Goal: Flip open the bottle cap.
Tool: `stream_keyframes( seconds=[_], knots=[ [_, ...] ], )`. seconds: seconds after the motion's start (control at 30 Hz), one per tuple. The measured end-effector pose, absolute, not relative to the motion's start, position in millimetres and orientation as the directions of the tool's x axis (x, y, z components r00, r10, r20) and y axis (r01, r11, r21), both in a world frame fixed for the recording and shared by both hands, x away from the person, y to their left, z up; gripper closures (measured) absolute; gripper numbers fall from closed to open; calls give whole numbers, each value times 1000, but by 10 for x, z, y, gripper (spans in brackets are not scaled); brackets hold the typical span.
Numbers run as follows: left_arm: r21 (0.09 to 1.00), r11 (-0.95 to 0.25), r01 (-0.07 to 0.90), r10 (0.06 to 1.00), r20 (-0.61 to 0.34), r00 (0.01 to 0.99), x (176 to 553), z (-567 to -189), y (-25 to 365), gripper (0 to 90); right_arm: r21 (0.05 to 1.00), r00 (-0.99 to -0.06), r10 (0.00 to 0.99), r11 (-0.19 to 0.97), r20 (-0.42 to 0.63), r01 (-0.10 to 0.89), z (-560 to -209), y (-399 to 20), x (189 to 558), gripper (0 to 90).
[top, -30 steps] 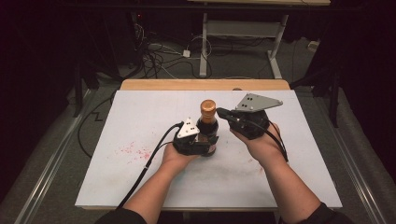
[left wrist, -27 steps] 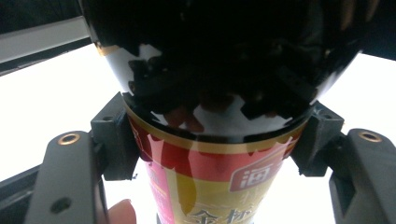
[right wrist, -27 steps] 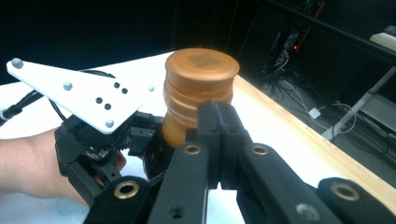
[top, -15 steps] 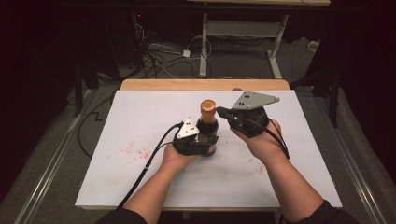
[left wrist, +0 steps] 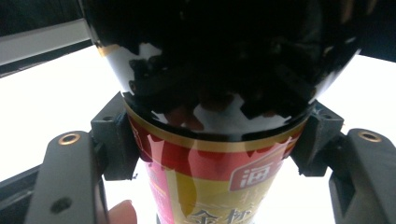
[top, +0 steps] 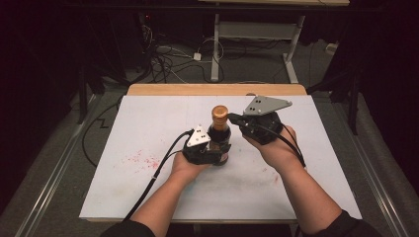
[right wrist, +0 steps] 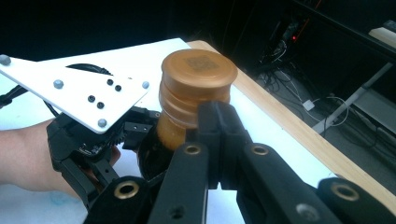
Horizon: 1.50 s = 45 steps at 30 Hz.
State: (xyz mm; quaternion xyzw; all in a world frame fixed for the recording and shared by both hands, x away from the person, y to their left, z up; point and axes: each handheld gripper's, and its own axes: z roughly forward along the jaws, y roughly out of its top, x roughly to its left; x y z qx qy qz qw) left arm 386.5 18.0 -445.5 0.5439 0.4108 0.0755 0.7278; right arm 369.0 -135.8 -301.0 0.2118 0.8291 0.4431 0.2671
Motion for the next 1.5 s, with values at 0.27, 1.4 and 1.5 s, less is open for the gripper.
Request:
stream_keyframes(
  seconds=[0.27,1.4,1.5],
  knots=[
    [892,317,322,579,-450,680,3871,-4488,243,288,855,-768,592,506,-245,117,-3012,-1358,3688,900],
    [835,437,336,540,-542,644,3857,-4455,181,289,874,-765,598,476,-238,100,-2953,-1285,3689,900],
    [832,443,334,538,-545,643,3857,-4456,175,289,875,-765,598,474,-240,95,-2942,-1280,3691,900]
  ],
)
